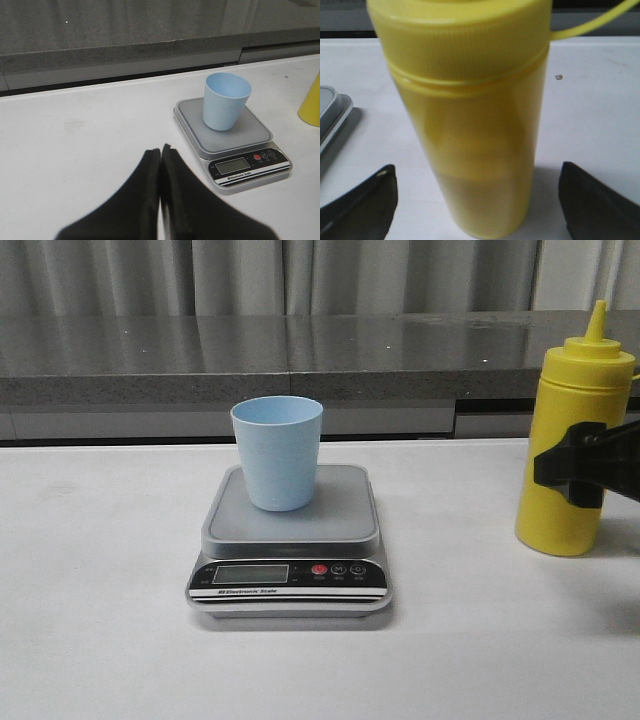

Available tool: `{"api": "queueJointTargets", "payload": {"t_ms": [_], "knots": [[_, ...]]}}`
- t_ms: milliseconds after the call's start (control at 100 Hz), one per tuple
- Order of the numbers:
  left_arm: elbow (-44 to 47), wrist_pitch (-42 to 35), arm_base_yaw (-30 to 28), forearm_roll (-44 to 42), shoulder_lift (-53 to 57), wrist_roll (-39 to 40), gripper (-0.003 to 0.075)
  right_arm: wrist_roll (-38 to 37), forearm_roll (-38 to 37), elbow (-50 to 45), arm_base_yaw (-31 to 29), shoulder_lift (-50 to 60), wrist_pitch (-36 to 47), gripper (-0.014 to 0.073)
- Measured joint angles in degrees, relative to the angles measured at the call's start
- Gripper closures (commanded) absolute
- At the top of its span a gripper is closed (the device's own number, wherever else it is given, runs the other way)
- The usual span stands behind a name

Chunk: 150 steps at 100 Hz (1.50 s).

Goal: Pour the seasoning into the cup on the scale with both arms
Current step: 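Grasp the yellow squeeze bottle with the right gripper and lift it, then tilt the bottle nozzle down toward the cup with the right gripper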

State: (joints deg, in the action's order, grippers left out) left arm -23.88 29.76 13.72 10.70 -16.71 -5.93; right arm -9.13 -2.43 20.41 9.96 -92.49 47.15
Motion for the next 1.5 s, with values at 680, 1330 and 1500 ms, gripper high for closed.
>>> {"api": "queueJointTargets", "payload": {"t_ms": [680, 1330, 1500], "knots": [[0.0, -0.3, 0.0, 0.0, 0.0, 0.0, 0.0741, 0.0, 1.5, 6.2, 0.0, -8.6, 1.9, 0.0216], [0.0, -0.4, 0.0, 0.0, 0.0, 0.0, 0.0741, 0.0, -6.9, 10.4, 0.0, -6.3, -3.9, 0.0349], [0.0, -0.4, 0.0, 0.0, 0.0, 0.0, 0.0741, 0.0, -12.5, 16.7, 1.0, -3.8, -14.0, 0.0349]]}}
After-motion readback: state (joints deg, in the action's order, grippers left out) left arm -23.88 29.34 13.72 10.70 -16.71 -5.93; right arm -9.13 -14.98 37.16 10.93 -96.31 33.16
